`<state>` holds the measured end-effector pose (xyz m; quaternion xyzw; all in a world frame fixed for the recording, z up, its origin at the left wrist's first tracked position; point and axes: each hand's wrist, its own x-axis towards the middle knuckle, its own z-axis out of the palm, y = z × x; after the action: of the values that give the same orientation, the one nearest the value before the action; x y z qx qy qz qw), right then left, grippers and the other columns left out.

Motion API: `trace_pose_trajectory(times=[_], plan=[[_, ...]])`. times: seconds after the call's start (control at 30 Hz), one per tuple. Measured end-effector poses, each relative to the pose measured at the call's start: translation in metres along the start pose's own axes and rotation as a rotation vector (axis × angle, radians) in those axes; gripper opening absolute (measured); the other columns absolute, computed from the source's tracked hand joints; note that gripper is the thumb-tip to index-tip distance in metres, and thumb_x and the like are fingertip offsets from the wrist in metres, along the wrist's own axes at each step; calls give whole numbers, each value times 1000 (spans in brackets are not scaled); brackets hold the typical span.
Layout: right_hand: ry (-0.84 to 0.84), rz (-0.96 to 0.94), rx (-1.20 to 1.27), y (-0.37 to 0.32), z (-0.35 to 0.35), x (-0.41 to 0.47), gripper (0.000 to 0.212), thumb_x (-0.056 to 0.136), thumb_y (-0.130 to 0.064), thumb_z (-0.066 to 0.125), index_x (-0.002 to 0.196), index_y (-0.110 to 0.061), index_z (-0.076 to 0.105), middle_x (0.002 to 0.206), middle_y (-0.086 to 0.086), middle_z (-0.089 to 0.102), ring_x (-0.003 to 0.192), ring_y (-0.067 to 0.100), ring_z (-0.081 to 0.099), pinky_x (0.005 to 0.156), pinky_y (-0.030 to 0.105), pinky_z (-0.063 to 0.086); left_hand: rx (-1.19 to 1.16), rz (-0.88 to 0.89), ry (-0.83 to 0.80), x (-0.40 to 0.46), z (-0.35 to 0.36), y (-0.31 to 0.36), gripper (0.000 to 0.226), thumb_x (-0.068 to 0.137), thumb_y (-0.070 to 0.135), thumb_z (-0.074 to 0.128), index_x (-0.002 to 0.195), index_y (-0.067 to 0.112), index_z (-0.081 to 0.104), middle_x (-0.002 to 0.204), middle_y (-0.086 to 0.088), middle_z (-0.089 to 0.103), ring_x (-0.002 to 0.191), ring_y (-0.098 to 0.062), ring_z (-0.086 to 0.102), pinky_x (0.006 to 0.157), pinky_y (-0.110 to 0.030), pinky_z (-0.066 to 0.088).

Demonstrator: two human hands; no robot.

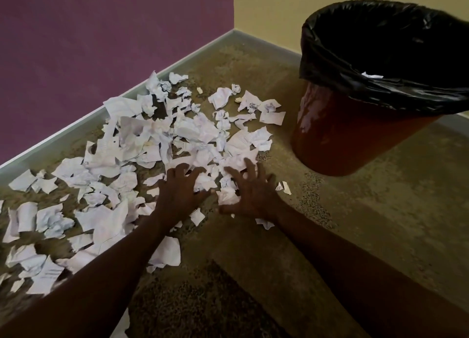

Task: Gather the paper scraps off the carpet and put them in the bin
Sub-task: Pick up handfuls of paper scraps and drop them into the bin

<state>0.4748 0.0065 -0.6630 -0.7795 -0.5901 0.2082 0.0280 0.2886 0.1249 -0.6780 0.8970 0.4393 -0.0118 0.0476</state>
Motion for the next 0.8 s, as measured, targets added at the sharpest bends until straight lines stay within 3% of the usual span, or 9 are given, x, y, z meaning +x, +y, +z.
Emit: trace_pose_trajectory(times=[0.13,0.27,0.37,0.53,0.7,0.8], plan=[[184,-76,-118,-13,17,-6,72,83,-75,40,145,-40,24,157,13,18,141,43,18,109,62,20,89,108,145,-6,1,-2,49,84,39,36,118,15,62,110,-19,58,85,-40,59,64,-43,51],[245,-119,-163,-13,24,-4,60,90,-63,41,138,-29,37,139,10,38,124,34,40,92,49,42,102,142,143,-13,-2,-1,37,80,18,64,115,7,63,96,-22,63,73,-42,62,58,-41,51],[214,-143,-109,-11,19,-1,58,91,-57,48,136,-22,40,130,10,44,115,30,47,82,41,48,67,123,116,-14,-8,1,40,79,18,66,118,8,60,96,-21,63,76,-42,64,59,-43,53],[399,-106,159,-10,3,-2,42,89,-47,58,117,-16,58,105,9,60,92,26,59,74,35,46,-132,36,228,-13,-28,-1,36,91,23,55,125,12,56,101,-16,66,87,-38,64,68,-40,51],[492,-65,496,-22,-29,-9,26,82,-41,63,85,-16,62,81,-1,64,72,12,57,61,26,41,-296,-74,340,-15,-60,-6,32,97,30,52,114,6,61,96,-18,70,89,-37,64,76,-40,48],[533,14,717,-34,-54,-21,18,80,-28,66,69,-15,59,62,-7,60,56,2,52,51,17,37,-425,-155,387,-20,-81,-9,27,96,32,55,99,7,61,85,-16,69,78,-33,63,69,-34,46]])
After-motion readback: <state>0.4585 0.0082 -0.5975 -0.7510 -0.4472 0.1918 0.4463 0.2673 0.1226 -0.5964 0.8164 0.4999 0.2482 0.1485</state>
